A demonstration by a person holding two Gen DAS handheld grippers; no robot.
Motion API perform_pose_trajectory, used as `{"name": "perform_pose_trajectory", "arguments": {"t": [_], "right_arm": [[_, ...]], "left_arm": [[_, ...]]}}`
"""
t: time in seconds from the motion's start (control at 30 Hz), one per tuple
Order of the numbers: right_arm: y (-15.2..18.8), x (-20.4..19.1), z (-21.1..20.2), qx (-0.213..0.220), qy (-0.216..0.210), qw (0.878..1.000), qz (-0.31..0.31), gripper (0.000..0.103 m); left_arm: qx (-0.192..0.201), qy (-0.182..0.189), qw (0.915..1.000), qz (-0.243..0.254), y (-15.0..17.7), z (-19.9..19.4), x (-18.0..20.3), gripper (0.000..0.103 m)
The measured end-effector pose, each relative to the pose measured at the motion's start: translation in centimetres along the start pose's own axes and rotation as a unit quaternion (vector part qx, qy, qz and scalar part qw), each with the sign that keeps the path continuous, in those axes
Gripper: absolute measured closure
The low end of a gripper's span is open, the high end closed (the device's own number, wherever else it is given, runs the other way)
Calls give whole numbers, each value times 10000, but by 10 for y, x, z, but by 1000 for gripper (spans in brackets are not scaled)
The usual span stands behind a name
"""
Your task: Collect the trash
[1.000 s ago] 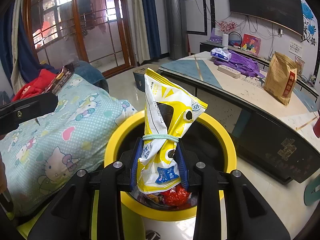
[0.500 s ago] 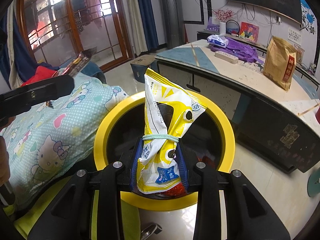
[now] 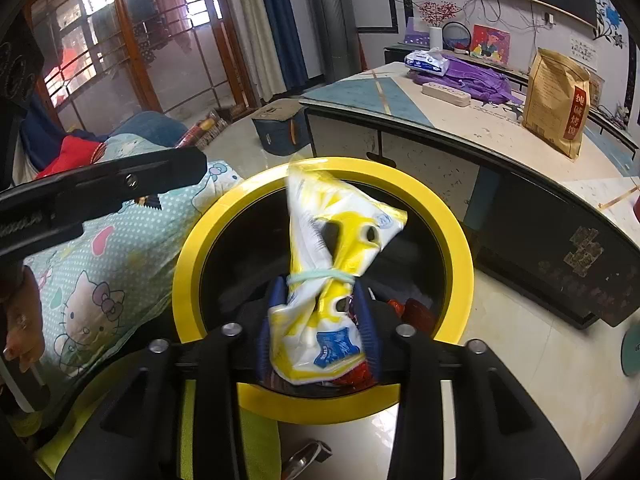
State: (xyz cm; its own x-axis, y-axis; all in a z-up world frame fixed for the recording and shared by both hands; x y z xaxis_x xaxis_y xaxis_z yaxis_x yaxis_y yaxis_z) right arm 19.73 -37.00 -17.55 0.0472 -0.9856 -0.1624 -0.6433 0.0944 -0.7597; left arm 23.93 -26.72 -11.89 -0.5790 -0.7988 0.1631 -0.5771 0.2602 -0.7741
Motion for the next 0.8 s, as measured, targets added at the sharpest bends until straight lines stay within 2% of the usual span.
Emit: {"name": "perform_pose_trajectory", "arguments": {"t": [0.03,0.07,0.13,0.2,0.27,0.3,0.5,0.6,0.8], "right_arm": [[0,2,-1,23,7,10000,20,49],[-1,3,-2,47,33,10000,33,48],[-3,8,-1,56,92,9999,61,43],[-3,11,-3,76,129,9998,122,37],[-3,14,-4,83,189,9997,160,34],[-3,16,-5,104,232,9995,176,30],[-15,16,-21,423,548,9976,40,11],[-24,4,-30,644,531,9964,-145,6],[-34,-34,-41,985,297,9929,-593,6]], "left_arm": [[2,-58,10000,-25,0,1,-2,52],[14,-94,9999,-54,-1,1,-5,46],[25,-122,9998,-135,-1,-1,-10,44],[29,-180,9997,-187,-1,-5,-15,35],[48,-267,9993,-256,-1,-9,-22,14],[52,-323,9989,-330,-1,-12,-26,11],[119,-542,9970,-544,-1,-32,-42,11],[228,-748,9948,-658,1,-48,-53,11],[520,-1166,9883,-834,9,-91,-76,11]]}}
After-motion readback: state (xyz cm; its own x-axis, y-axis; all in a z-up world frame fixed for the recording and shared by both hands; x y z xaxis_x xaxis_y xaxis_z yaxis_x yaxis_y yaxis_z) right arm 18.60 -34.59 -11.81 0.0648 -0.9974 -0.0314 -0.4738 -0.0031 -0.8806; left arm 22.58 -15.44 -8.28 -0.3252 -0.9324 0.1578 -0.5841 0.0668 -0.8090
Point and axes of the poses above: each gripper's, at about its wrist camera, not at the fingertips, and z roughly the way its jaws point, x to its right, y to its underside, the point moved 8 cm from there along z, roughly the way its jaws point, and after that the axes turned 6 degrees about x, right-handed, at the moved point
